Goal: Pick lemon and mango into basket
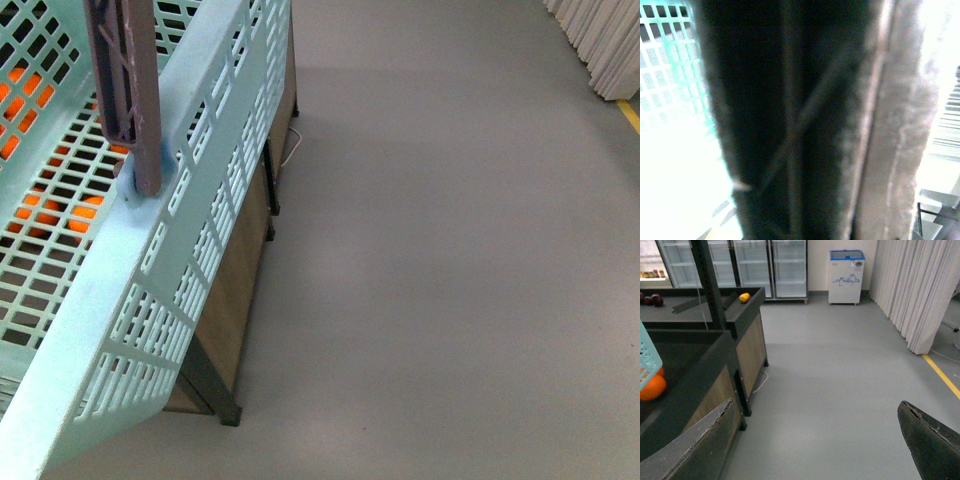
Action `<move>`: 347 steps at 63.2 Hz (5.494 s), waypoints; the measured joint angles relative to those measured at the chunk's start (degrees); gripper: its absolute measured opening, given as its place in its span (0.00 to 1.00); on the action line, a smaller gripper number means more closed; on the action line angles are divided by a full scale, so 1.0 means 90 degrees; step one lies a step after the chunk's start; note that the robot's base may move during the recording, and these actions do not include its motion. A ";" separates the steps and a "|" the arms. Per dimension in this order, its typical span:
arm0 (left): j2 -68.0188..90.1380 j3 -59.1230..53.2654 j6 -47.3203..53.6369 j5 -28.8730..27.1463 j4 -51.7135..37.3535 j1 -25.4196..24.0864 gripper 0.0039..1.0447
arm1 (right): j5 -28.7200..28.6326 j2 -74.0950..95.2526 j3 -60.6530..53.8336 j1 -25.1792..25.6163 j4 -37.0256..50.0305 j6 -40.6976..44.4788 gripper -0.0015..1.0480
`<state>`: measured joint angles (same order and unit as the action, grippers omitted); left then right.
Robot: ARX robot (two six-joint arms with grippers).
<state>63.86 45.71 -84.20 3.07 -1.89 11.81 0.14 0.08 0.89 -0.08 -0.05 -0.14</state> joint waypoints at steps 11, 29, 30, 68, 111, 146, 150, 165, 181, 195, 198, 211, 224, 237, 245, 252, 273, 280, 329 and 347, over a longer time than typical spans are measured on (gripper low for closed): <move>0.0000 0.0000 -0.0002 0.0012 0.0000 0.0000 0.14 | -0.0012 -0.0002 0.0000 -0.0002 -0.0002 -0.0002 0.92; 0.0000 0.0000 0.0005 0.0012 0.0000 -0.0002 0.14 | -0.0017 -0.0002 0.0000 0.0000 -0.0002 0.0000 0.92; 0.0000 0.0000 0.0005 0.0012 0.0000 -0.0002 0.14 | -0.0015 -0.0002 0.0000 0.0000 -0.0002 0.0000 0.92; 0.0000 0.0002 0.0007 0.0010 0.0000 -0.0002 0.14 | 0.0000 -0.0002 0.0000 0.0000 -0.0005 0.0000 0.92; 0.0000 0.0002 0.0012 0.0007 0.0000 -0.0005 0.14 | 0.0000 0.0000 0.0000 0.0000 -0.0005 0.0000 0.92; -0.0019 0.0002 0.0015 -0.0007 0.0000 -0.0010 0.14 | -0.0010 0.0007 0.0000 0.0002 -0.0005 0.0000 0.92; -0.0024 0.0005 0.0019 -0.0007 0.0000 -0.0010 0.14 | -0.0015 0.0012 0.0000 0.0002 -0.0005 0.0000 0.92; -0.0007 0.0007 0.0015 0.0005 0.0000 -0.0010 0.14 | 0.0002 0.0010 0.0000 0.0002 -0.0002 -0.0002 0.92; -0.0010 0.0007 0.0017 -0.0002 0.0000 -0.0010 0.14 | 0.0002 0.0010 0.0000 0.0002 -0.0005 -0.0002 0.92; 0.0000 0.0007 0.0017 -0.0002 0.0000 -0.0010 0.14 | 0.0002 0.0005 0.0000 0.0002 -0.0005 0.0000 0.92; 0.0002 0.0007 0.0017 -0.0002 0.0000 -0.0010 0.14 | -0.0002 0.0007 0.0000 0.0002 -0.0005 0.0000 0.92; 0.0000 0.0007 0.0015 -0.0002 0.0000 -0.0010 0.14 | 0.0000 0.0002 0.0000 0.0002 -0.0002 0.0000 0.92; 0.0000 0.0007 0.0015 0.0000 0.0000 -0.0010 0.14 | -0.0002 0.0002 0.0000 0.0002 -0.0005 0.0000 0.92; -0.0007 0.0015 0.0015 0.0005 -0.0002 -0.0010 0.14 | -0.0024 -0.0002 0.0000 0.0002 0.0000 0.0000 0.92; -0.0007 0.0015 0.0017 0.0002 0.0000 -0.0010 0.14 | -0.0015 0.0000 0.0000 0.0002 -0.0002 0.0000 0.92; -0.0010 0.0015 0.0019 -0.0017 0.0000 -0.0046 0.14 | -0.0051 0.0005 0.0000 0.0005 -0.0002 0.0002 0.92; 0.1268 0.0962 0.2970 -0.0435 0.0566 0.0129 0.14 | -0.0041 0.0005 0.0000 0.0007 -0.0002 0.0000 0.92; 0.2208 0.1593 0.3237 0.0068 0.0267 0.0367 0.14 | -0.0036 0.0005 0.0000 0.0007 -0.0002 0.0000 0.92; 0.3453 0.3028 0.3500 0.0991 0.0510 0.1700 0.14 | -0.0308 0.0539 0.0340 0.0187 -0.0811 -0.0391 0.92; 0.3453 0.3036 0.3531 0.0988 0.0510 0.1702 0.14 | -0.1129 0.6851 0.2365 0.2152 0.2242 -0.0920 0.92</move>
<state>94.94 73.03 -52.42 11.97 2.70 27.14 -10.02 61.73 22.17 19.29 20.12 -8.43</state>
